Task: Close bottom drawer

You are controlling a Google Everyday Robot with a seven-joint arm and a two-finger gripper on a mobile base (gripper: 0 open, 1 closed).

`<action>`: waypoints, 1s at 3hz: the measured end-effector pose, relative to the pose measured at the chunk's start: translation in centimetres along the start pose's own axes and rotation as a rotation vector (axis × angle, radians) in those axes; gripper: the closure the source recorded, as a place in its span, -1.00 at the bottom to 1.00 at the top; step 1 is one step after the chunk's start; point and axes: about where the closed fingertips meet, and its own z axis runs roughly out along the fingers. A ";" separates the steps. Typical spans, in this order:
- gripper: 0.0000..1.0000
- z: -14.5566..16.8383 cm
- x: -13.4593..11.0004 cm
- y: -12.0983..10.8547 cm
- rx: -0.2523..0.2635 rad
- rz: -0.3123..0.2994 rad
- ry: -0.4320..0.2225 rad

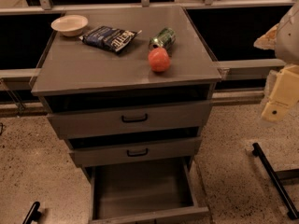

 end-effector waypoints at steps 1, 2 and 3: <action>-1.00 0.0 0.0 0.0 0.000 0.000 0.000; -1.00 1.3 -0.3 0.2 -0.036 -0.022 -0.025; -1.00 5.3 -0.9 2.3 -0.110 0.002 -0.121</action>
Offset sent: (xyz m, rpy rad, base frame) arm 0.0069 0.0092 -0.0334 0.0578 0.0804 0.0845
